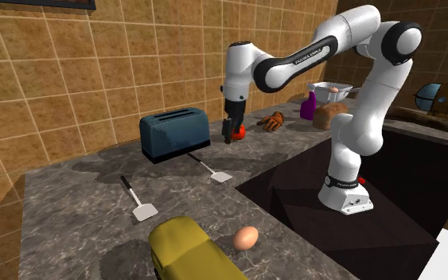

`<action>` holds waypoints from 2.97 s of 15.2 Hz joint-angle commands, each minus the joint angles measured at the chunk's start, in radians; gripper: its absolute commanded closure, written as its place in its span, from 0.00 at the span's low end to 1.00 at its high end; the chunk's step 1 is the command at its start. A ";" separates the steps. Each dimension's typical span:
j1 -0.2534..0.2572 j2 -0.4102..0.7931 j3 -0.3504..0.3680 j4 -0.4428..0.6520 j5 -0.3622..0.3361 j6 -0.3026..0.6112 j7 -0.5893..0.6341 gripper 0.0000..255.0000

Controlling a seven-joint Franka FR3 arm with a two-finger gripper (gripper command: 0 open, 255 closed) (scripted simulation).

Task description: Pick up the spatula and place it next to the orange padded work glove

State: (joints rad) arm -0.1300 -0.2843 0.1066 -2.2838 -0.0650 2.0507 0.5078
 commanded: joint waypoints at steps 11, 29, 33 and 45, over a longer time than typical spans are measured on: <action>-0.057 0.431 -0.014 0.250 -0.016 0.170 0.424 0.00; -0.057 0.488 -0.019 0.216 -0.028 0.260 0.432 1.00; -0.057 0.488 -0.019 0.216 -0.028 0.260 0.432 1.00; -0.058 0.427 -0.016 0.265 -0.014 0.151 0.419 1.00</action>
State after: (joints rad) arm -0.1880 0.1492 0.0906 -2.0256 -0.0806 2.2158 0.9284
